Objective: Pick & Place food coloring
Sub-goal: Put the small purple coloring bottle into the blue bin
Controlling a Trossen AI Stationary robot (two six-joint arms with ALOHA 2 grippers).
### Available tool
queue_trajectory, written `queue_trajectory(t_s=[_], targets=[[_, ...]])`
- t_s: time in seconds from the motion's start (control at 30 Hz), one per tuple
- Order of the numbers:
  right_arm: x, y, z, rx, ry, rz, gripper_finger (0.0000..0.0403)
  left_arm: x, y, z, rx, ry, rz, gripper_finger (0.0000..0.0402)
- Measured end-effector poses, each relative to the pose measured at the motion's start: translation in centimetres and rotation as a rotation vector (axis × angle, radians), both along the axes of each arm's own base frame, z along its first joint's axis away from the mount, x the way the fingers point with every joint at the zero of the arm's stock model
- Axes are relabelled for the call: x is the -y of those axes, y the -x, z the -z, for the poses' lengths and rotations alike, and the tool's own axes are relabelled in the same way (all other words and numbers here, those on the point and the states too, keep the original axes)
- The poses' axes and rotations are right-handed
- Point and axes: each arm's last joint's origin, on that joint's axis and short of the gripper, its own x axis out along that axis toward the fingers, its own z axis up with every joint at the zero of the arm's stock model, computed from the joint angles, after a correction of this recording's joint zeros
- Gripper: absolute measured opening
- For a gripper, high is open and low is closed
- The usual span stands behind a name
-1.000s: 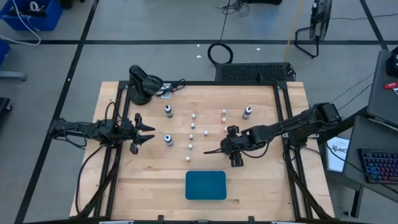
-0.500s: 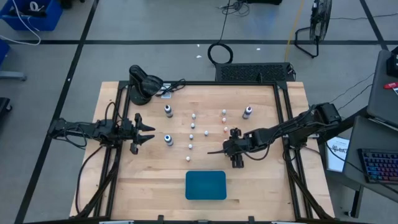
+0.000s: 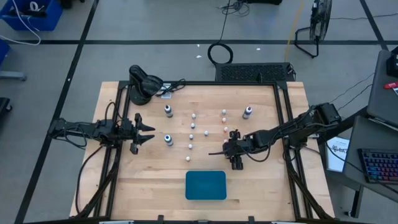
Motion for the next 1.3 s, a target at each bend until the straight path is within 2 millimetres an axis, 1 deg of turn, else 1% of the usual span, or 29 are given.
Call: queue_trajectory(t_s=[0.07,0.17,0.3,0.43,0.57,0.73,0.97,1.1,1.3], targets=[[-0.3,-0.1,0.5,-0.015,0.009,-0.016,0.0212,0.0,0.0,0.0,0.001,0.000,0.000,0.0152],[-0.6,-0.7,0.9,-0.043,0.023,-0.036,0.0212,0.0,0.0,0.0,0.001,0.000,0.000,0.0152],[-0.9,-1.8,0.7,-0.082,0.045,-0.054,0.0212,0.0,0.0,0.0,0.000,0.000,0.000,0.0152],[-1.0,-2.5,0.8,-0.149,0.069,-0.071,0.0212,0.0,0.0,0.0,0.001,0.000,0.000,0.0152],[-1.1,-2.9,0.9,-0.224,0.086,-0.073,0.0212,0.0,0.0,0.0,0.000,0.000,0.000,0.0152],[-1.1,-3.0,1.0,-0.237,0.097,-0.088,0.0212,0.0,0.0,0.0,0.000,0.000,0.000,0.0152],[-0.7,-2.9,1.0,-0.250,0.093,-0.067,0.0209,0.0,0.0,0.0,0.000,0.000,0.000,0.0152],[-0.4,-2.9,1.1,-0.261,0.090,-0.059,0.0185,0.0,0.0,0.0,0.000,0.000,0.000,0.0152],[-0.1,-2.9,1.1,-0.269,0.086,-0.053,0.0116,0.0,0.0,0.0,0.000,0.000,0.000,0.0152]])
